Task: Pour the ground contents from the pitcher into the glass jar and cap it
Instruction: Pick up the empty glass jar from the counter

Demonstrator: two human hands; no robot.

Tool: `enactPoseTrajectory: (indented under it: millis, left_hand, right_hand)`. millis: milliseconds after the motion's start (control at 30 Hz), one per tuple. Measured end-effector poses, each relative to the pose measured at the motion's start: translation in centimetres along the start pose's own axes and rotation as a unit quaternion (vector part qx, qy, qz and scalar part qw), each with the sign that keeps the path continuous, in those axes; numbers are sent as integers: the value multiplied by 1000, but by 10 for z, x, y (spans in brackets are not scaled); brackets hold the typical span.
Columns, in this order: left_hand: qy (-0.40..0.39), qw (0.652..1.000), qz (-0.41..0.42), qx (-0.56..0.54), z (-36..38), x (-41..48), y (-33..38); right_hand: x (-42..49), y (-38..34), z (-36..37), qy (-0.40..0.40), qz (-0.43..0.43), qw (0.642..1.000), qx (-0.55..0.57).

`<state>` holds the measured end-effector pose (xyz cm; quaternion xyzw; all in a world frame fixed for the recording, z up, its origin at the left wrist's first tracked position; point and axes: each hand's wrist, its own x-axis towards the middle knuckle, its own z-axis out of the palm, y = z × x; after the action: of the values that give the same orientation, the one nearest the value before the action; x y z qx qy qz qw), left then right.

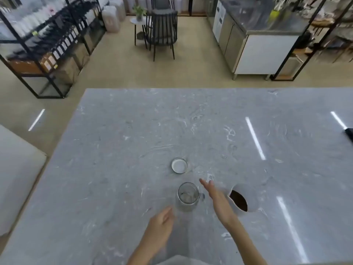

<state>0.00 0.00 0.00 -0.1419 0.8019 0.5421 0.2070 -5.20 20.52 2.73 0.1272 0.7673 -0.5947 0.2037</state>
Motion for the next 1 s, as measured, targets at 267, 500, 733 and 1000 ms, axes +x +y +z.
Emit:
enactPoseTrajectory:
  millis: [267, 500, 733, 1000]
  left_hand:
    - [-36, 984, -34, -172, 27, 21, 16]
    - [-101, 989, 5, -103, 27, 47, 5]
    - [-161, 984, 77, 16, 3, 67, 2]
    - [-130, 988, 85, 18, 0, 62, 0]
  right_hand:
    - [-12, 37, 28, 34, 58, 992, 103]
    - [8, 21, 37, 33, 36, 992, 117]
    - [-9, 36, 48, 33, 49, 984, 168]
    - [4, 20, 49, 21, 41, 989, 139]
